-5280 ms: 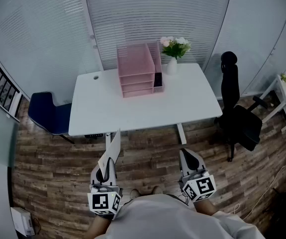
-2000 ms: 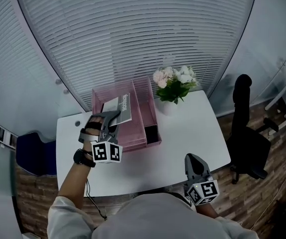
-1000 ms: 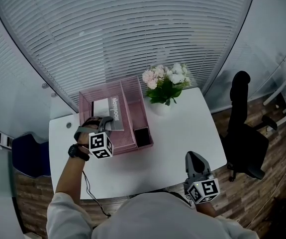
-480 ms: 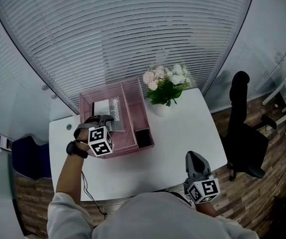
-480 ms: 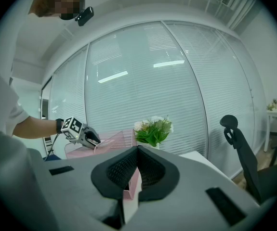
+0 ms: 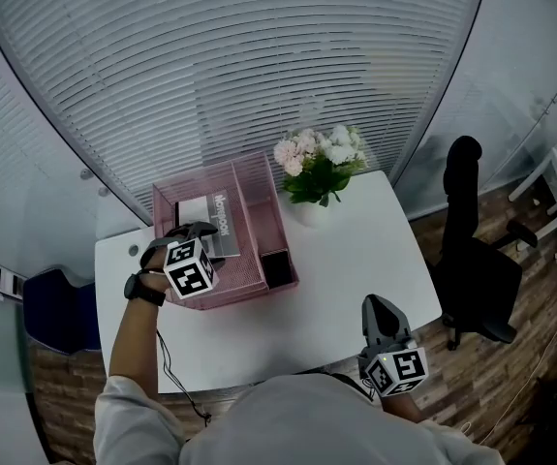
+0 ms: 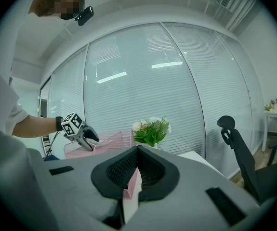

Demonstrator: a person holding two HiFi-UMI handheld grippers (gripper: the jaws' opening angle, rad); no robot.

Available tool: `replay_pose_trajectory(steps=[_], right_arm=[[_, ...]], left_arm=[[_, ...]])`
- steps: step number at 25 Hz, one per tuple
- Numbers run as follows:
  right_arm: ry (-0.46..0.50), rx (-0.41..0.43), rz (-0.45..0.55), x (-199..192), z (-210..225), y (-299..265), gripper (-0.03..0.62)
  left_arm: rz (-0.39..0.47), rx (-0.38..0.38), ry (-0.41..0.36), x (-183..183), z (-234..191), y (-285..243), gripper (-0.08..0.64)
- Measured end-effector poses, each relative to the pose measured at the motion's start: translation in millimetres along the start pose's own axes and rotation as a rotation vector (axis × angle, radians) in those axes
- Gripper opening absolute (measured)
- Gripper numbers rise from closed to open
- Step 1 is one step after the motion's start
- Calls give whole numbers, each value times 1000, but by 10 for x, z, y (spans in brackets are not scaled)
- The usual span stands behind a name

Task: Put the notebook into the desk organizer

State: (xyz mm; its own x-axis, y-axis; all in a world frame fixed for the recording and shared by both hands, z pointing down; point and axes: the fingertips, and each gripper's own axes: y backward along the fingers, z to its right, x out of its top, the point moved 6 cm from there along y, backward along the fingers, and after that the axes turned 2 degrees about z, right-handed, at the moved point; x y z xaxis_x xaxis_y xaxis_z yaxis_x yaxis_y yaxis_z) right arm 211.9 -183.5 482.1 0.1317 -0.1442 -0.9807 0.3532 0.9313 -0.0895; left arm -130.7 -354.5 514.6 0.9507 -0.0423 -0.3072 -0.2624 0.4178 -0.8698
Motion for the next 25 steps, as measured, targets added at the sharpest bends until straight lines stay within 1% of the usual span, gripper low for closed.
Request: replay_pose_trajectory(steps=[2, 4, 9, 16, 20, 25], right_arm=[[0, 0, 1, -9, -2, 6, 14], [-1, 3, 3, -15, -15, 3, 14], [1, 14, 5, -6, -24, 13, 14], [4, 36, 3, 14, -44, 38, 14], [6, 52, 1, 28, -57, 51, 14], [16, 85, 0, 45, -100, 28, 14]], left_arm=[[14, -46, 19, -2, 34, 19, 314], [19, -64, 24, -12, 54, 28, 331], [40, -64, 47, -11, 113, 65, 333], [42, -33, 57, -3, 179, 121, 333], [73, 10, 83, 20, 200, 204, 333], [158, 140, 145, 66, 182, 483, 323]])
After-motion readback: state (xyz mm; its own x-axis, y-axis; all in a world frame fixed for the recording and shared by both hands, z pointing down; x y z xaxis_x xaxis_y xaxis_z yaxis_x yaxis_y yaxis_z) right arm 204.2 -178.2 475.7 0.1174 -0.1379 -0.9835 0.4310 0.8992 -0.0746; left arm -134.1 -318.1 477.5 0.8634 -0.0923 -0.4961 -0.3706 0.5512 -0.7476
